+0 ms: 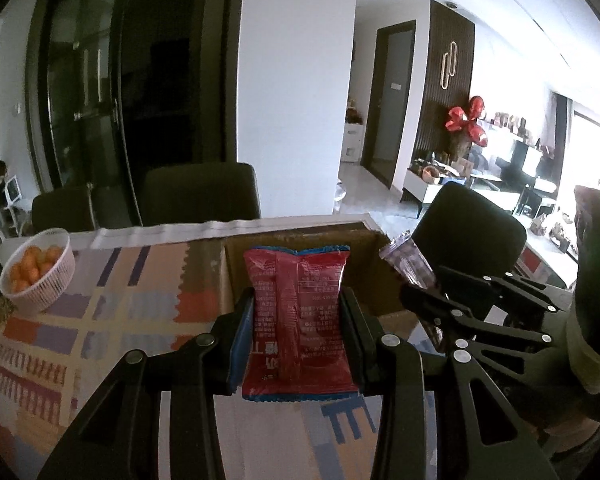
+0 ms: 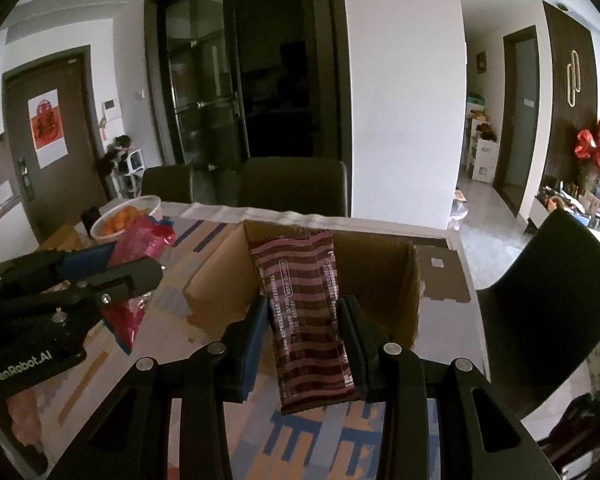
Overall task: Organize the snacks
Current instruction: 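Lift both held items and carry them over the cardboard box, then open both tools to drop the items into the box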
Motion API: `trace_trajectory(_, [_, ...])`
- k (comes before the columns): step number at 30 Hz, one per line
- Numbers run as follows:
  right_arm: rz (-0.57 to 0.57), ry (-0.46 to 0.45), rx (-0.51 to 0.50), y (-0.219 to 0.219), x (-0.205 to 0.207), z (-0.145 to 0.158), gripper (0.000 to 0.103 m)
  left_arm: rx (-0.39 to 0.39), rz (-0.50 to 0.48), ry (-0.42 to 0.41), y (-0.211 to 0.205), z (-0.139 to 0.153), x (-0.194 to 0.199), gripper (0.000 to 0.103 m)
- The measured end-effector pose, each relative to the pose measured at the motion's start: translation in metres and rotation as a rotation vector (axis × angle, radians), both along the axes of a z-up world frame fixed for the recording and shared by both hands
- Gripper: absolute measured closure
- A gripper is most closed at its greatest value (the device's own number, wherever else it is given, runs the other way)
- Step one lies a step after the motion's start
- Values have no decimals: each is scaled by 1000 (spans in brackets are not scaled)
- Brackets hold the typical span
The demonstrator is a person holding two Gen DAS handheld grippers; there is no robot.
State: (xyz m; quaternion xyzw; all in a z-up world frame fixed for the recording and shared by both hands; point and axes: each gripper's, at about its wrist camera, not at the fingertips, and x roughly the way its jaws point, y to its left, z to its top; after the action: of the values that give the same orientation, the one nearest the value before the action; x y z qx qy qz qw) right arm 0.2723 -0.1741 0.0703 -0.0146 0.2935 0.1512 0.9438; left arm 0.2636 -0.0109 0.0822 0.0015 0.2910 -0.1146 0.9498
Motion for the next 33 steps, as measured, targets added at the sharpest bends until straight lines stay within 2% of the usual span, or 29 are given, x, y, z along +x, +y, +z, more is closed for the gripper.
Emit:
trace_trajectory(6, [-19,-2,-16,-2,20,10,65,-7,-21,27,-2,5,33,63])
trace_trajectory(14, [-40,40,-47,-3,54,13,65,6,-30,76,-3,-3,75,63])
trace_trajectory(29, [-79,173,-102,-4,98,-16,63,60,-10,193,-16,-24,126,62])
trace_trajectory(31, [-99,183,-103,-6,102,-19,58,77,-3,186,-17,-25,127,56])
trace_trajectory(32, [-102,186,-102,-6,102,-19,52,85,7,179,-17,-24,127,51])
trace_trajectory(33, [-106,186,-104,-6,101,-20,48,96,20,170,-17,-24,125,42])
